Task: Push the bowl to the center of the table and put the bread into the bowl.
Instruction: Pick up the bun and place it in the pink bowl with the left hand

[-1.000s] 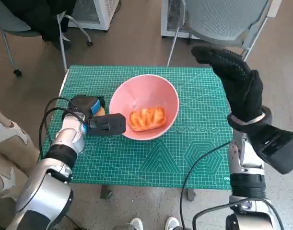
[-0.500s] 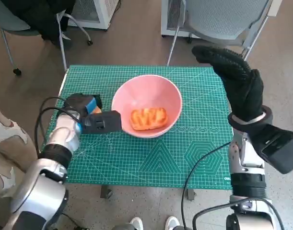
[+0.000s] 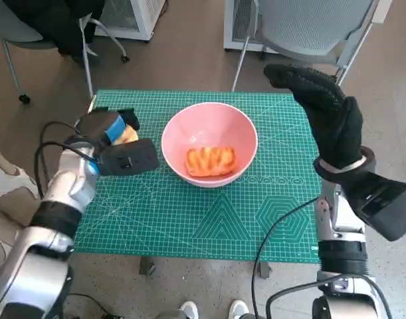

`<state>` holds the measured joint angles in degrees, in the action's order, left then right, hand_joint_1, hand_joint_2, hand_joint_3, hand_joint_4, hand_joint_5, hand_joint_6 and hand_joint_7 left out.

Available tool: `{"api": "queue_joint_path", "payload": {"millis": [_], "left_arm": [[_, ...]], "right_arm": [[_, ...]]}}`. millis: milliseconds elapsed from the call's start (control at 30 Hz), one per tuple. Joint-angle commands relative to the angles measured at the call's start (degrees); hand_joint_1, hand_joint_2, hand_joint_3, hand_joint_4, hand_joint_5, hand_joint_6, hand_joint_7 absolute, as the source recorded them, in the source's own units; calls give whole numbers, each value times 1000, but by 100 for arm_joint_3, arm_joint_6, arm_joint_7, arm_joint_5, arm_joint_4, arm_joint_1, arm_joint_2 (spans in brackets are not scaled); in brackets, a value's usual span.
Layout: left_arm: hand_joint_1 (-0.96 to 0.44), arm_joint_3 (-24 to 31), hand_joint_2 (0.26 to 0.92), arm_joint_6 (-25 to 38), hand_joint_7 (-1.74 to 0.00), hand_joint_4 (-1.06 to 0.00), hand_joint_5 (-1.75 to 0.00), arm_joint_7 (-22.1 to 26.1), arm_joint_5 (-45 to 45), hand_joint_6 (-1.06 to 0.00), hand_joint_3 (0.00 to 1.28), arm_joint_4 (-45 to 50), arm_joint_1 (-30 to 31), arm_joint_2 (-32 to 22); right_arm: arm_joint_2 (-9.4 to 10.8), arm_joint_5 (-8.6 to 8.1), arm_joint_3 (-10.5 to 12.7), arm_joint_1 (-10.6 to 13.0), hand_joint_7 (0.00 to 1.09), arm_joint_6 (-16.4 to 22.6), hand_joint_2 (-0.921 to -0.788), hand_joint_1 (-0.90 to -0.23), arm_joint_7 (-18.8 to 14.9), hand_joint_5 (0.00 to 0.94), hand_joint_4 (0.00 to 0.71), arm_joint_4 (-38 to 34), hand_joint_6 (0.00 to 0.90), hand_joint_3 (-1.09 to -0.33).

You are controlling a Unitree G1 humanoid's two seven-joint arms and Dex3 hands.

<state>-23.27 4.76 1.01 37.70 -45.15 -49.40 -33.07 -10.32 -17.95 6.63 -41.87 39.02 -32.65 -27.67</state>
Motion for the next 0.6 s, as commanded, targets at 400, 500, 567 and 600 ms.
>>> {"api": "queue_joint_path", "payload": {"millis": [400,500,567,600], "left_arm": [[2,760,903,698,-1021,-766,-1157,600,-111,-696,41,2558,431,-99],[2,725,901,829,-1062,-776,-1110,669,-13,-691,40,2887,393,-18],[2,687,901,897,-1078,-780,-1092,721,42,-688,39,3095,367,50],[2,671,901,919,-1088,-781,-1082,742,66,-687,38,3179,355,86]], "right_arm": [[46,-46,-8,-5,487,-157,-921,-721,-47,0,144,-53,7,-755],[52,-60,-12,-9,492,-185,-921,-721,-56,0,143,-41,4,-756],[58,-66,-15,-12,494,-202,-921,-721,-59,0,143,-33,2,-756],[61,-69,-16,-15,496,-209,-921,-721,-61,0,143,-33,1,-756]]}}
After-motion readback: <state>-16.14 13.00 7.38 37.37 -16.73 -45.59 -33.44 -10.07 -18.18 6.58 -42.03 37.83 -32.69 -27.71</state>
